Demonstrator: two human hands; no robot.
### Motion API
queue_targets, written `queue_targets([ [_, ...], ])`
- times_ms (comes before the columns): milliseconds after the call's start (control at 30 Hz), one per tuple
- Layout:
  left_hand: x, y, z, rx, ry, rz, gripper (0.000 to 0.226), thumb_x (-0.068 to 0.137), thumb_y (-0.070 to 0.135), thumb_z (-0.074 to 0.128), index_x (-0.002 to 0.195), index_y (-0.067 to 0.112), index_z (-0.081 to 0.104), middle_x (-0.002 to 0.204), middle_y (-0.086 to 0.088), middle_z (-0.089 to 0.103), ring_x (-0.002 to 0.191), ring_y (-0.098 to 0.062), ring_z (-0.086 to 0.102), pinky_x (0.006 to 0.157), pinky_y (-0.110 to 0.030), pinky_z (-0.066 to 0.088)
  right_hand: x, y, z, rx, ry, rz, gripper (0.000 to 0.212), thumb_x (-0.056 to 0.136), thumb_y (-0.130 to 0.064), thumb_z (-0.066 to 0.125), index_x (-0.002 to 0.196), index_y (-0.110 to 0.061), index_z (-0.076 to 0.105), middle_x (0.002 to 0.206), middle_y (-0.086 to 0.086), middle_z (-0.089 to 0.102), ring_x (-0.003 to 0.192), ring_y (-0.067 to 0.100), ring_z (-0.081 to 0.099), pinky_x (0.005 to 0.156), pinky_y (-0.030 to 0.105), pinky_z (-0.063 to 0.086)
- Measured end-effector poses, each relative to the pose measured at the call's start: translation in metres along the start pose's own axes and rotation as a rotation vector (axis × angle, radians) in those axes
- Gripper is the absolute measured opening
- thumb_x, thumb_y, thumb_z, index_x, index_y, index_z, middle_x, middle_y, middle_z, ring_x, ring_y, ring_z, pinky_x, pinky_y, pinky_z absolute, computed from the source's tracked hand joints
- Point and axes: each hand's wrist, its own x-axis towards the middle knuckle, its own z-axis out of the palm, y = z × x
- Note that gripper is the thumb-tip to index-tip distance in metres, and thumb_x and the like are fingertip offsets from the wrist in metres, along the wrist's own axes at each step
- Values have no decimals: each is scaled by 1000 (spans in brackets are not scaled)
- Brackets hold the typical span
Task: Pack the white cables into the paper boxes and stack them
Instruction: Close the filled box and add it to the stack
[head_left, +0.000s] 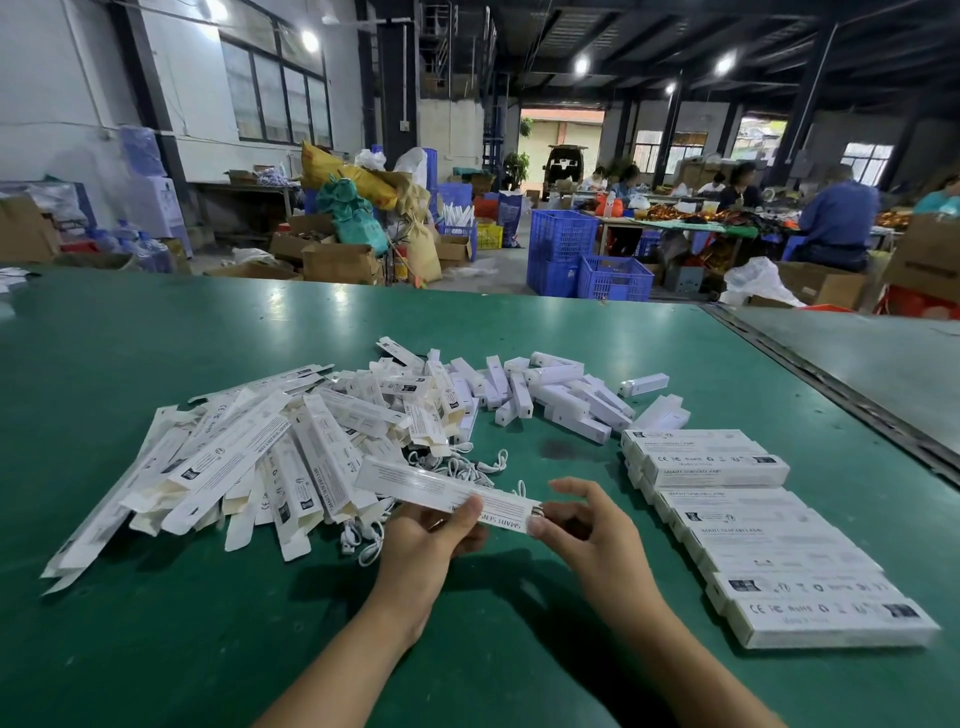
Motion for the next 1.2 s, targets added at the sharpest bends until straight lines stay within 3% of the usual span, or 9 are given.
queue_targets([
  [167,0,1,-1,5,4,7,40,72,27,75,102,2,69,94,-13,77,81,-26,74,68,-26,59,1,-1,0,29,-115,48,58,87,-4,70,131,-35,48,108,-9,73,98,2,69,90,19,52],
  [367,-1,2,-1,0,-14,0,37,71,28,75,100,5,69,91,-12,77,76,-23,73,67,-26,59,2,2,-3,76,-103,75,67,87,-9,72,144,-25,40,98,-12,75,99,-1,68,101,26,46],
  [533,-1,0,-1,-8,-22,-4,34,71,27,76,98,6,70,93,-12,77,79,-24,73,68,-27,59,3,4,-1,195,-35,153,53,78,-8,80,124,-21,58,87,-1,77,84,11,73,78,16,52],
  [600,0,-2,-1,-9,-18,2,34,70,27,76,96,6,71,93,-13,77,80,-23,73,69,-27,59,3,5,0,227,-32,184,49,77,-7,80,121,-18,60,86,4,77,83,16,74,78,21,53],
  [733,0,-2,-2,-1,-28,17,38,71,30,76,101,6,70,94,-10,77,83,-21,74,70,-25,59,0,2,2,251,-137,175,42,82,-3,74,118,-22,62,88,7,77,81,12,72,72,13,50],
  [933,-3,1,-1,74,-29,111,59,68,40,76,112,4,62,84,-6,77,70,-13,72,61,-19,55,-5,0,7,-22,-132,28,23,79,-5,77,84,-27,76,66,-1,72,56,4,58,59,17,42],
  [1033,-1,0,-2,94,-29,157,76,68,41,76,135,22,46,87,-7,77,72,-18,74,61,-21,56,-7,1,7,-150,-94,-57,17,78,-15,79,74,-30,72,56,-3,66,47,4,48,49,18,34],
  [1100,-1,-2,-2,135,-49,192,93,72,44,72,149,39,21,87,-8,77,72,-22,74,64,-25,58,-7,2,8,-242,-62,-112,15,79,-21,80,74,-30,70,51,-4,58,44,4,41,46,20,31],
  [1200,-2,-6,-1,260,-86,265,92,80,45,67,149,55,8,92,1,78,76,-15,74,70,-22,57,-7,1,10,-287,-33,-139,13,82,-23,77,74,-24,67,57,5,62,47,8,44,48,24,35],
])
